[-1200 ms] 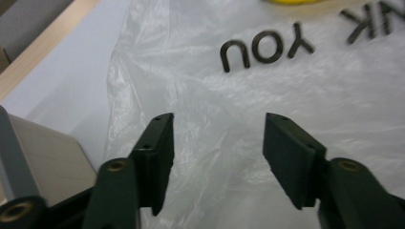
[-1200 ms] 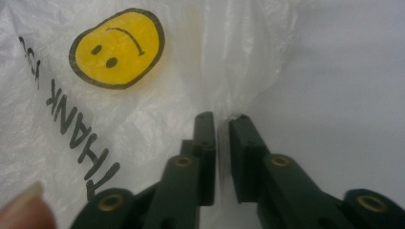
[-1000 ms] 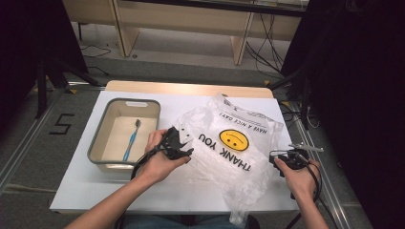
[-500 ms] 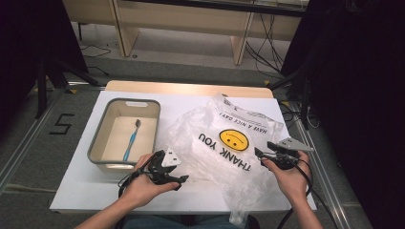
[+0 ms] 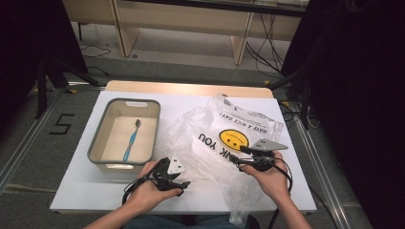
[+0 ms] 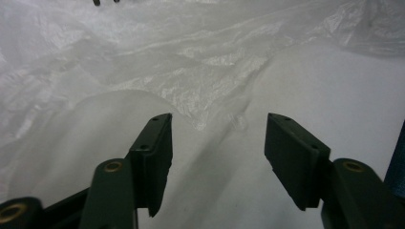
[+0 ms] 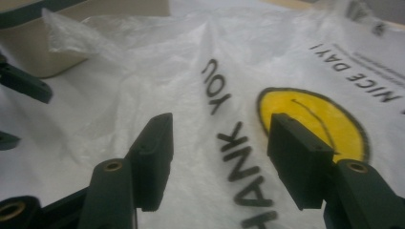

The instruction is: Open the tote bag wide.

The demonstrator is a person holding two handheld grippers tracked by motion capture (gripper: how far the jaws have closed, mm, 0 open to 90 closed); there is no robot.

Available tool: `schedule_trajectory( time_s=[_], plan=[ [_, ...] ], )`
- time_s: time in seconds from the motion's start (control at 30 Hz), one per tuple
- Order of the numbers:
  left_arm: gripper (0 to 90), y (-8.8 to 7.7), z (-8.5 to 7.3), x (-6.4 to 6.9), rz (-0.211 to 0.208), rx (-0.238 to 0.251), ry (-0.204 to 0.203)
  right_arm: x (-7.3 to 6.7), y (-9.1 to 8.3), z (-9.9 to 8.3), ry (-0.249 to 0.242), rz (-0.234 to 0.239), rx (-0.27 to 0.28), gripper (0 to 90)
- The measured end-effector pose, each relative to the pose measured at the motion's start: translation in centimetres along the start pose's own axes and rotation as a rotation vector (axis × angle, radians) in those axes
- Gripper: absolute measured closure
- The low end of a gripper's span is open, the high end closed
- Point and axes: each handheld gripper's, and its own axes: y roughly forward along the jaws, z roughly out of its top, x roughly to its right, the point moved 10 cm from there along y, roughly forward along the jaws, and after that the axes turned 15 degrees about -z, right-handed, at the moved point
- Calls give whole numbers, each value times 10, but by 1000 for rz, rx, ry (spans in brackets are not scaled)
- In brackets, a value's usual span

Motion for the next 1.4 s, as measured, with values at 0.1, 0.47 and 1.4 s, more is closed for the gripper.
schedule_trajectory(
  time_s=[0.1,0.47,1.4],
  plan=[
    [462,5,0,-4,6,-9,-22,-16,7,-1,-33,37,-31,419],
    [541,24,8,-8,-1,-19,-16,-59,38,-14,-188,154,-161,351],
    [595,35,6,-14,-22,-36,-45,-63,62,-33,-228,128,-263,713]
  ],
)
